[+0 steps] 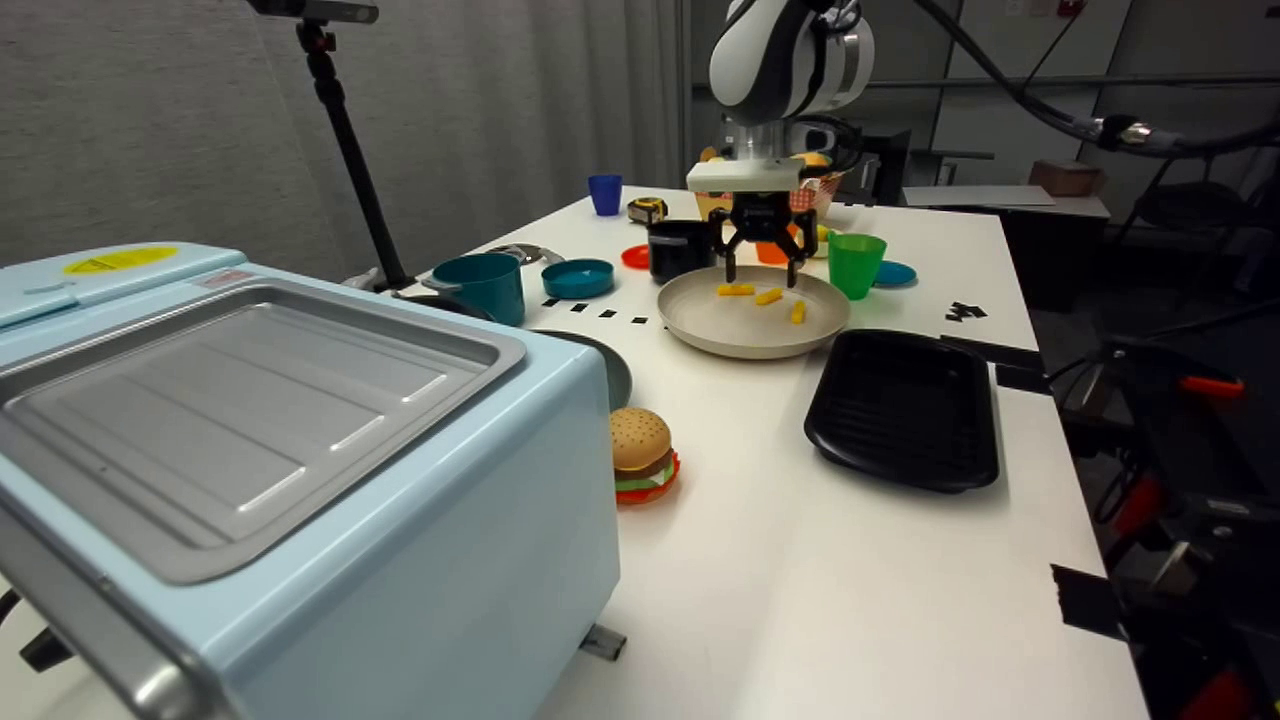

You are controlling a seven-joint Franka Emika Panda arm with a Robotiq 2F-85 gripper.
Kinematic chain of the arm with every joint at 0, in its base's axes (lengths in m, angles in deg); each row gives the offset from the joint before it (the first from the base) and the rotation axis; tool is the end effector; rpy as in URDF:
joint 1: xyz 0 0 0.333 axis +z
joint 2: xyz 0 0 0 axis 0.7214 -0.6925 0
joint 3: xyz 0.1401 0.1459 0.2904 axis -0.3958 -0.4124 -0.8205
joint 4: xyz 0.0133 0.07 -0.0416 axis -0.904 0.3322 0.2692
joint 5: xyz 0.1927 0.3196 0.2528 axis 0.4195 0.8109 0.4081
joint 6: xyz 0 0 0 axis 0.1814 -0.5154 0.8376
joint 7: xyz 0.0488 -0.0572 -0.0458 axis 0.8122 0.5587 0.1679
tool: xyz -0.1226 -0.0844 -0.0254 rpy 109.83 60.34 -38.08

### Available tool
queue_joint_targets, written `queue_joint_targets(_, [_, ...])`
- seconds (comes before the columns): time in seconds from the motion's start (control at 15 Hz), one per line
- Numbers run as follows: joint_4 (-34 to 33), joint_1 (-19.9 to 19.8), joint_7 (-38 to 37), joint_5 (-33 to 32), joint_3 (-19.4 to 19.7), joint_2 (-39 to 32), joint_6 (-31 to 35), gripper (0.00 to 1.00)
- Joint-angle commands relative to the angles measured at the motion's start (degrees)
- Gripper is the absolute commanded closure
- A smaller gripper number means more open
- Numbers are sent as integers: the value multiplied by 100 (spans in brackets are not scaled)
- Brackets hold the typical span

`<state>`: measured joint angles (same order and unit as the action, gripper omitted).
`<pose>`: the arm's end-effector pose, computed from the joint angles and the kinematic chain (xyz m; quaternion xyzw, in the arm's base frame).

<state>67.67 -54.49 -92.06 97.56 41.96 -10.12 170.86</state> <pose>0.6546 -0.2580 0.0585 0.6962 -0.7170 -0.0259 0.0229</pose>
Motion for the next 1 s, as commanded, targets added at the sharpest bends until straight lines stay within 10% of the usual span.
queue_joint_targets(0.0, [-265,101,-308,-77,150,-248,90,4])
queue_joint_targets(0.93, [-453,176,-467,-169,141,-510,47,0])
